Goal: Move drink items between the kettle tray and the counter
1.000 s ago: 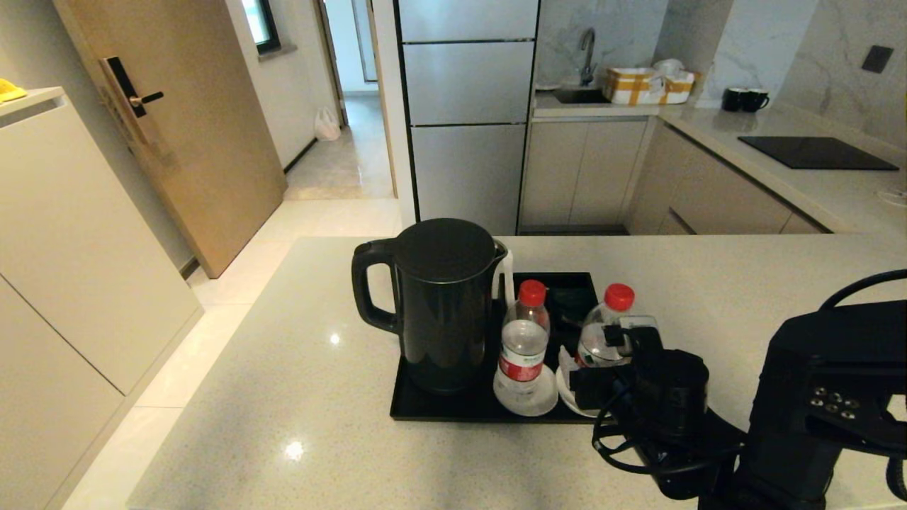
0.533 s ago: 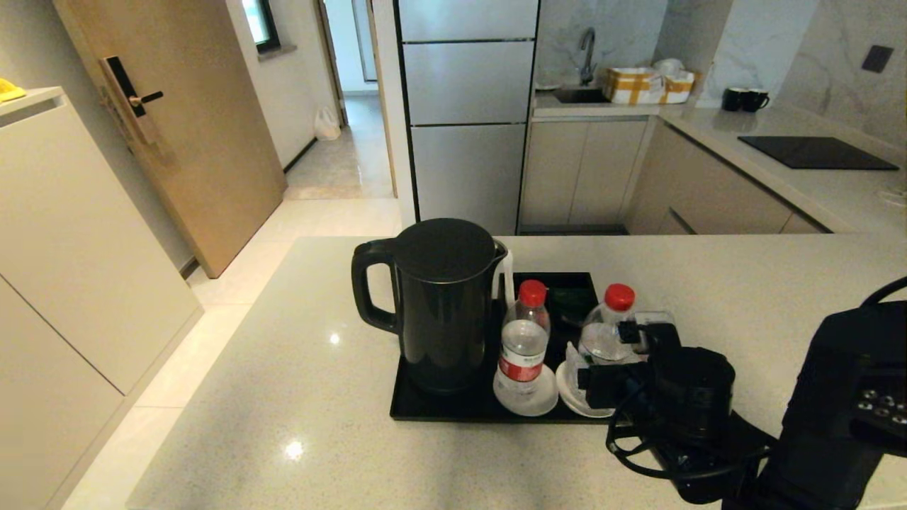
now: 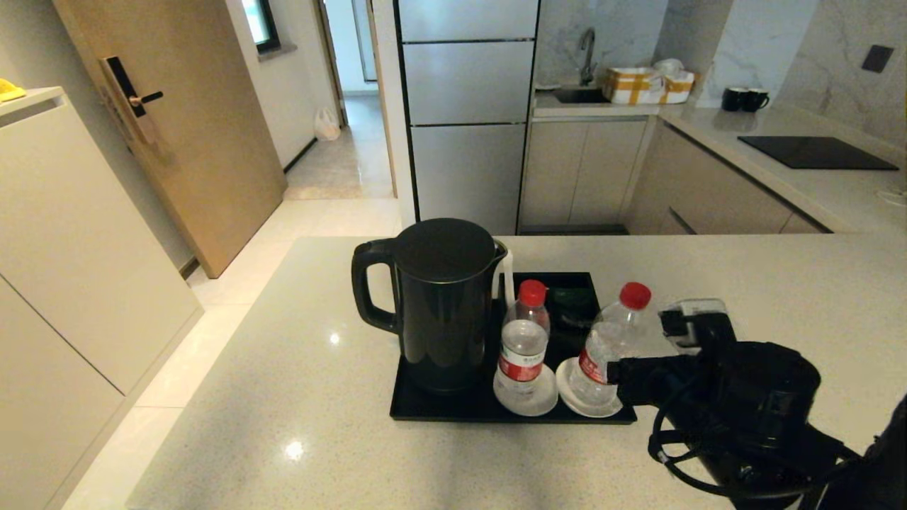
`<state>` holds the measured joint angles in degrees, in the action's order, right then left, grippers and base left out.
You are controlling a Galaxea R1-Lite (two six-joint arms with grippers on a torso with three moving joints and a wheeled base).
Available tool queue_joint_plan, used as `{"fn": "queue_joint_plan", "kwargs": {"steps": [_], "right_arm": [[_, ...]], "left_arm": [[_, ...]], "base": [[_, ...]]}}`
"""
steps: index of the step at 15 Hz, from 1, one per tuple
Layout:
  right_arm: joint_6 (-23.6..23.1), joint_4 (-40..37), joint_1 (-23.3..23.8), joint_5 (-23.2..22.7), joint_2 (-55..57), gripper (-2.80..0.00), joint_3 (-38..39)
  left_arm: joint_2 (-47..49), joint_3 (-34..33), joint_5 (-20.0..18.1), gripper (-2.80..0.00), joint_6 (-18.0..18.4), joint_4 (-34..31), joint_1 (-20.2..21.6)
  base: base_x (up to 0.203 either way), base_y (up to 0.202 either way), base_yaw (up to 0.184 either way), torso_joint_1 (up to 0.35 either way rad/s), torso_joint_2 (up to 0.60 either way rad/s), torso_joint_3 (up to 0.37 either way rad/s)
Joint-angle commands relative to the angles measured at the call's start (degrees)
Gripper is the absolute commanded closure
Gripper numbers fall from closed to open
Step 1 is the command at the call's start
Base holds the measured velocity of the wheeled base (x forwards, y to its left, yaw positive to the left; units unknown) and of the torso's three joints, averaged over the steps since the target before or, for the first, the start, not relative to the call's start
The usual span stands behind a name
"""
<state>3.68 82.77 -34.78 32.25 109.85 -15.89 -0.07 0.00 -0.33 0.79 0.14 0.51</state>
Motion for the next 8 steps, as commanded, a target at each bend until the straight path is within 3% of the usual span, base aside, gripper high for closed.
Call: {"fn": "queue_joint_plan", "kwargs": {"steps": [1, 8], "right_arm": [[-1.14, -0.13, -0.02, 0.50, -7.30, -2.80, 2.01], [-4.17, -6.37, -0.72, 3.63, -15.74, -2.80, 2.45]], "left_arm": [[0.07, -0.09, -0.02, 0.00, 0.00, 0.04, 0.02], [0.07, -0.09, -0.02, 0.00, 0.00, 0.04, 0.02]], "base": [[0.000, 0.000, 0.000, 0.000, 0.00, 0.000], [0.000, 0.000, 0.000, 0.000, 0.00, 0.000]]}}
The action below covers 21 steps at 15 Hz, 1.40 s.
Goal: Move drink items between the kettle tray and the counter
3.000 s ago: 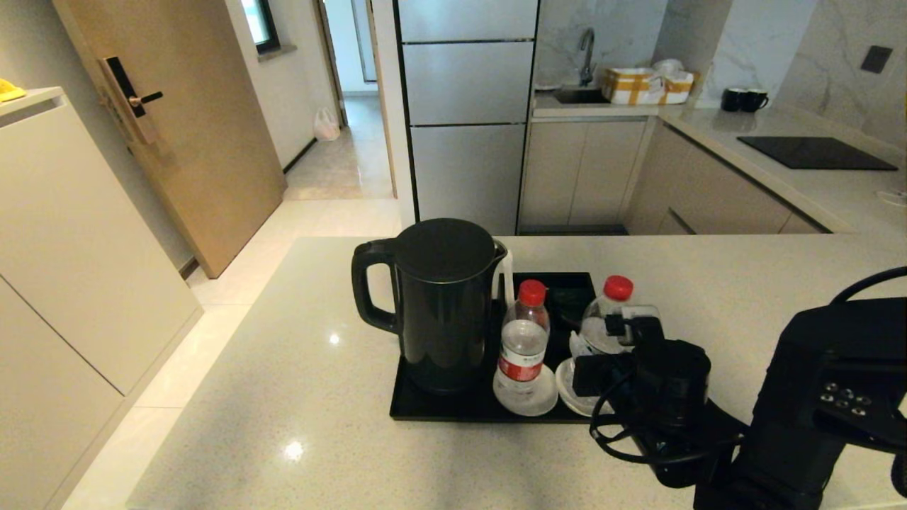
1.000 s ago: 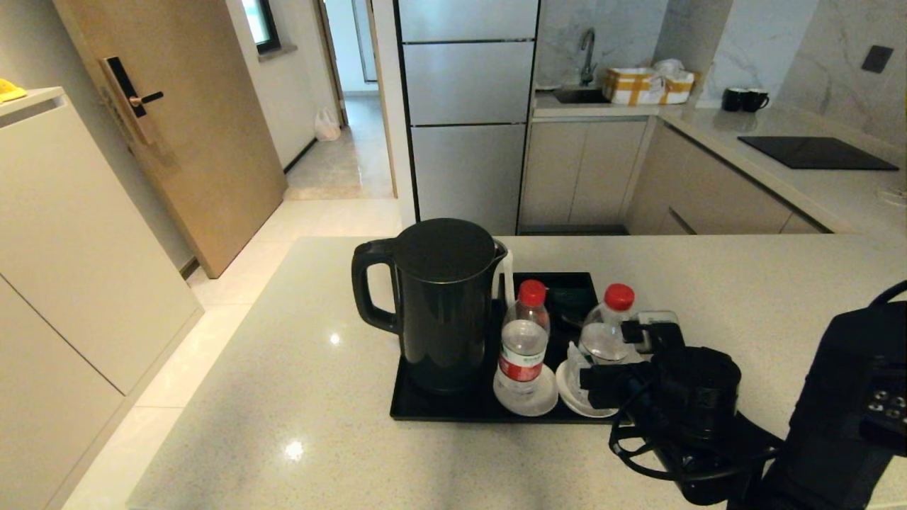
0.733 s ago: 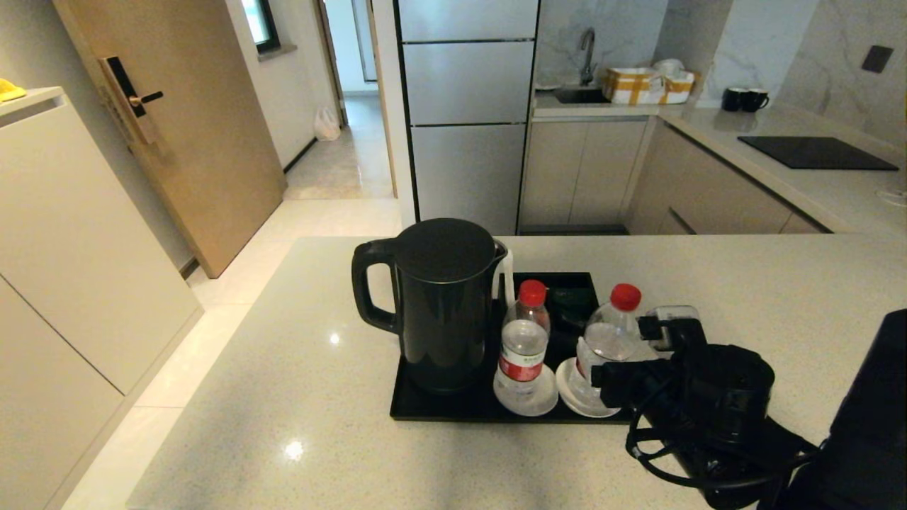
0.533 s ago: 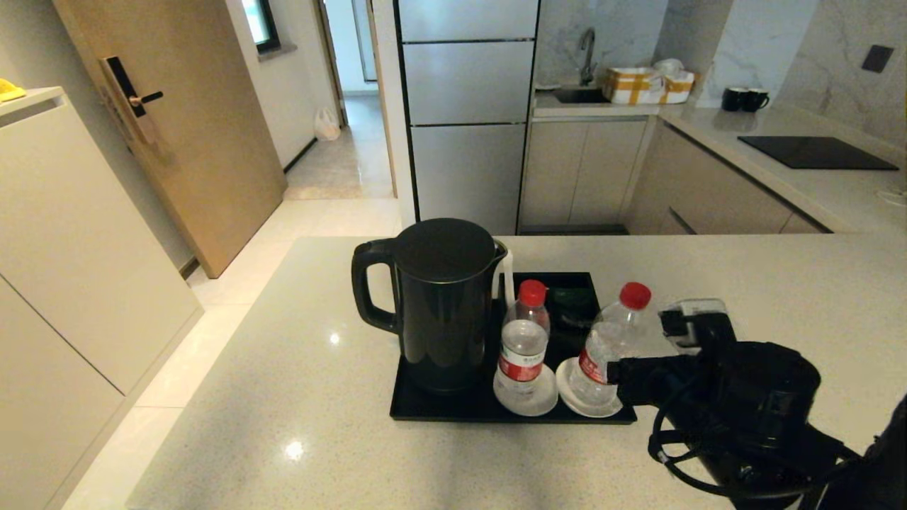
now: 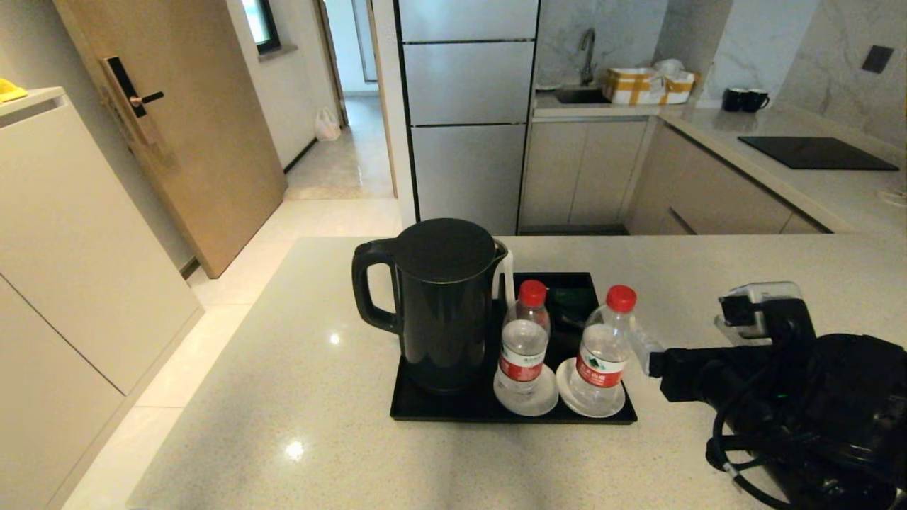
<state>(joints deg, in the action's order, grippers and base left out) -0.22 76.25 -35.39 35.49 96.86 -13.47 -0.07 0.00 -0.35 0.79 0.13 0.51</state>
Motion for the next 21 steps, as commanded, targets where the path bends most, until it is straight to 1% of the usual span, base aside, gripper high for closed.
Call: {"fn": "queue_joint_plan", "kwargs": {"steps": [1, 2, 4, 6, 8, 9, 10, 12, 13, 15, 16, 17, 19, 20, 21], "right_arm": [[-0.74, -0.97, -0.12, 0.67, -3.85, -2.80, 0.18], [-0.93, -2.77, -0.10, 0.82, -6.31, -2.80, 0.21], [-1.32, -10.36, -0.06, 2.41, -15.64, -2.80, -1.05], [-1.61, -22.00, -0.06, 4.51, -25.27, -2.80, -3.85], [-2.06, -36.39, 0.58, 9.15, -34.15, -2.80, -8.30], [-2.82, -40.96, 2.80, 11.15, -37.40, -2.80, -9.85], [-4.65, -42.88, 7.04, 12.45, -39.60, -2.80, -10.53], [-8.68, -44.62, 16.48, 14.59, -44.15, -2.80, -10.81], [-10.15, -45.18, 21.15, 15.50, -46.65, -2.80, -10.89], [-12.57, -45.98, 32.06, 16.64, -52.46, -2.80, -10.93], [-13.57, -46.86, 36.92, 16.87, -56.91, -2.80, -10.92], [-14.25, -48.16, 39.70, 16.94, -61.24, -2.80, -10.79], [-14.71, -53.12, 42.10, 16.13, -70.10, -2.80, -9.85], [-14.05, -56.54, 42.06, 14.75, -74.12, -2.80, -8.27], [-12.96, -60.34, 40.98, 12.69, -78.18, -2.80, -6.35]], "left_arm": [[0.07, -0.09, 0.00, 0.00, 0.00, 0.04, 0.07], [0.07, -0.09, 0.00, 0.00, 0.00, 0.04, 0.02], [0.07, -0.09, 0.00, 0.00, 0.00, -0.04, 0.02], [0.07, -0.09, 0.00, 0.00, 0.00, 0.03, 0.06], [0.07, -0.09, 0.00, 0.00, 0.00, 0.02, 0.08], [0.07, -0.09, 0.00, 0.00, 0.00, 0.04, 0.05], [0.07, -0.09, 0.00, 0.00, 0.00, 0.04, 0.02], [0.07, -0.09, 0.00, 0.00, 0.00, 0.03, 0.10], [0.07, -0.09, 0.00, 0.00, 0.00, 0.03, 0.02], [0.07, -0.09, 0.00, 0.00, 0.00, 0.04, 0.02], [0.07, -0.09, 0.00, 0.00, 0.00, 0.04, 0.08], [0.07, -0.09, 0.00, 0.00, 0.00, 0.04, 0.06], [0.07, -0.09, 0.00, 0.00, 0.00, -0.03, 0.02], [0.07, -0.09, 0.00, 0.00, 0.00, 0.04, 0.10], [0.07, -0.09, 0.00, 0.00, 0.00, -0.01, 0.02]], "base": [[0.000, 0.000, 0.000, 0.000, 0.00, 0.000], [0.000, 0.000, 0.000, 0.000, 0.00, 0.000], [0.000, 0.000, 0.000, 0.000, 0.00, 0.000], [0.000, 0.000, 0.000, 0.000, 0.00, 0.000], [0.000, 0.000, 0.000, 0.000, 0.00, 0.000], [0.000, 0.000, 0.000, 0.000, 0.00, 0.000], [0.000, 0.000, 0.000, 0.000, 0.00, 0.000], [0.000, 0.000, 0.000, 0.000, 0.00, 0.000], [0.000, 0.000, 0.000, 0.000, 0.00, 0.000], [0.000, 0.000, 0.000, 0.000, 0.00, 0.000], [0.000, 0.000, 0.000, 0.000, 0.00, 0.000], [0.000, 0.000, 0.000, 0.000, 0.00, 0.000], [0.000, 0.000, 0.000, 0.000, 0.00, 0.000], [0.000, 0.000, 0.000, 0.000, 0.00, 0.000], [0.000, 0.000, 0.000, 0.000, 0.00, 0.000]]}}
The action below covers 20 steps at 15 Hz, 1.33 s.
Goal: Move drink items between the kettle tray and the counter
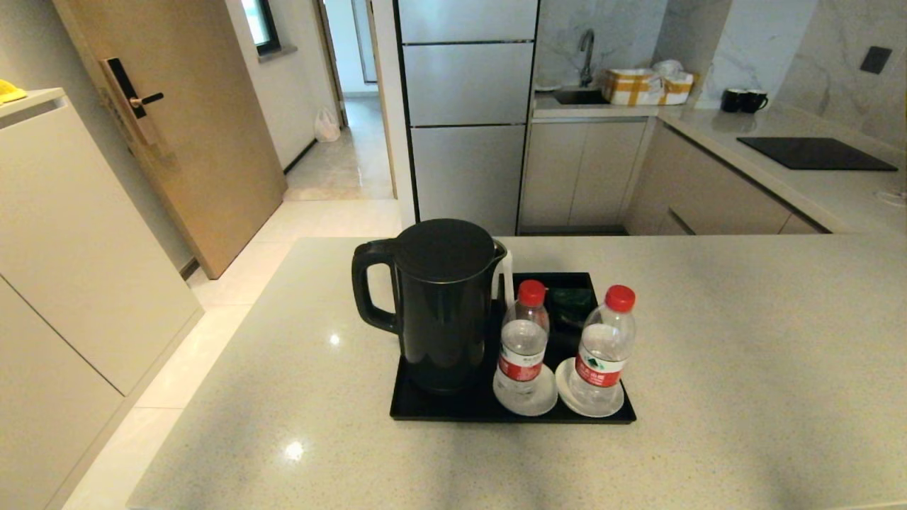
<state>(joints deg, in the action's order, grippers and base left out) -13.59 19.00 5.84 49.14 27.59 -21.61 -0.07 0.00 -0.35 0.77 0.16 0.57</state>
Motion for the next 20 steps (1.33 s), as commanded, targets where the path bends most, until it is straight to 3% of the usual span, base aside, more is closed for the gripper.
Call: {"fn": "queue_joint_plan", "kwargs": {"steps": [1, 4, 6, 7, 9, 11, 12, 14, 16, 20], "right_arm": [[1.47, -7.99, -2.10, -2.90, -12.97, -2.80, 3.39], [6.04, -26.34, -5.42, -13.59, -21.69, -2.80, 3.27], [9.98, -34.22, -5.75, -17.56, -26.51, -2.80, 1.23], [14.16, -37.85, -5.80, -20.23, -27.66, -2.80, 0.96], [19.03, -40.73, -5.83, -30.16, -27.61, -2.80, 0.94], [18.63, -40.68, -5.84, -40.88, -27.60, -2.80, 3.25], [16.08, -39.94, -5.84, -43.20, -27.64, -2.80, 5.52], [11.85, -34.52, -5.84, -44.07, -27.63, -2.80, 12.57], [9.79, -23.33, -5.84, -44.64, -27.66, -2.80, 17.84], [9.85, -19.14, -5.84, -47.08, -27.67, -2.80, 19.85]], "left_arm": [[0.07, -0.09, 0.00, 0.00, 0.02, 0.02, 0.00], [0.07, -0.09, 0.00, 0.00, 0.02, 0.02, -0.04], [0.07, -0.09, 0.00, 0.00, 0.02, 0.02, -0.05], [0.07, -0.09, 0.00, 0.00, 0.02, -0.06, -0.04], [0.07, -0.09, 0.00, 0.00, 0.02, -0.01, 0.03], [0.07, -0.09, 0.00, 0.00, 0.02, 0.02, 0.02], [0.07, -0.09, 0.00, 0.00, 0.02, -0.07, -0.05], [0.07, -0.09, 0.00, 0.00, 0.02, 0.02, -0.05], [0.07, -0.09, 0.00, 0.00, 0.02, 0.02, -0.05], [0.07, -0.09, 0.00, 0.00, 0.02, 0.02, -0.05]], "base": [[0.000, 0.000, 0.000, 0.000, 0.00, 0.000], [0.000, 0.000, 0.000, 0.000, 0.00, 0.000], [0.000, 0.000, 0.000, 0.000, 0.00, 0.000], [0.000, 0.000, 0.000, 0.000, 0.00, 0.000], [0.000, 0.000, 0.000, 0.000, 0.00, 0.000], [0.000, 0.000, 0.000, 0.000, 0.00, 0.000], [0.000, 0.000, 0.000, 0.000, 0.00, 0.000], [0.000, 0.000, 0.000, 0.000, 0.00, 0.000], [0.000, 0.000, 0.000, 0.000, 0.00, 0.000], [0.000, 0.000, 0.000, 0.000, 0.00, 0.000]]}}
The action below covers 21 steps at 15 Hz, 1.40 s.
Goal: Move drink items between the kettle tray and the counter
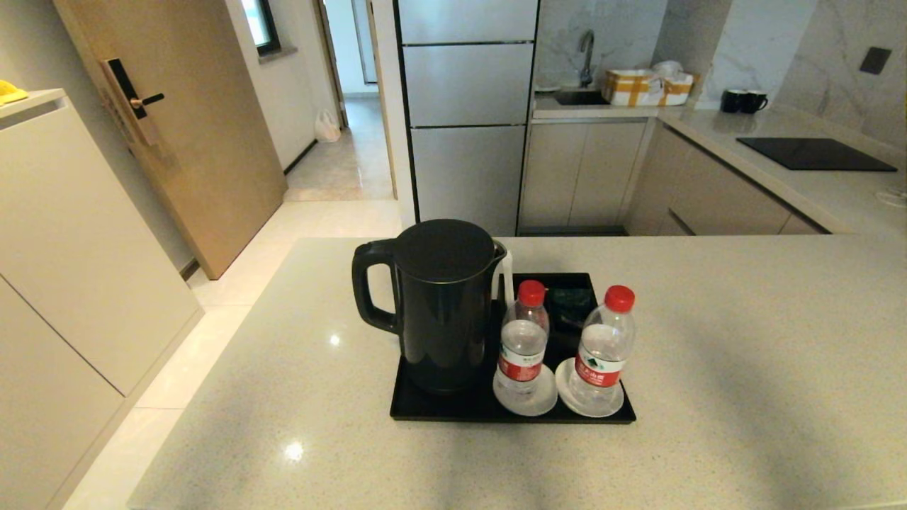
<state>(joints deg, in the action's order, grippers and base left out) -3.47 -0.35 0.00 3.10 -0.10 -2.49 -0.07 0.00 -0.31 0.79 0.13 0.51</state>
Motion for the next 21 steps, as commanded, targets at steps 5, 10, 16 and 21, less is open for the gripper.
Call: {"fn": "queue_joint_plan", "kwargs": {"steps": [5, 10, 16, 21], "right_arm": [[-1.03, 0.21, -0.09, -3.08, 0.01, -2.80, 2.56], [1.59, 0.08, 0.00, -2.84, 0.01, -2.80, 2.49], [2.94, 0.17, 0.00, -2.70, 0.01, -2.80, 2.56], [3.65, 0.26, 0.00, -2.66, 0.01, 0.00, 2.49]], "left_arm": [[0.07, -0.09, -0.04, 0.00, 0.00, 0.04, 0.10], [0.07, -0.09, -0.04, 0.00, 0.00, 0.04, 0.10], [0.07, -0.09, -0.04, 0.00, 0.00, 0.04, 0.02], [0.07, -0.09, -0.04, 0.00, 0.00, 0.04, 0.02]], "base": [[0.000, 0.000, 0.000, 0.000, 0.00, 0.000], [0.000, 0.000, 0.000, 0.000, 0.00, 0.000], [0.000, 0.000, 0.000, 0.000, 0.00, 0.000], [0.000, 0.000, 0.000, 0.000, 0.00, 0.000]]}}
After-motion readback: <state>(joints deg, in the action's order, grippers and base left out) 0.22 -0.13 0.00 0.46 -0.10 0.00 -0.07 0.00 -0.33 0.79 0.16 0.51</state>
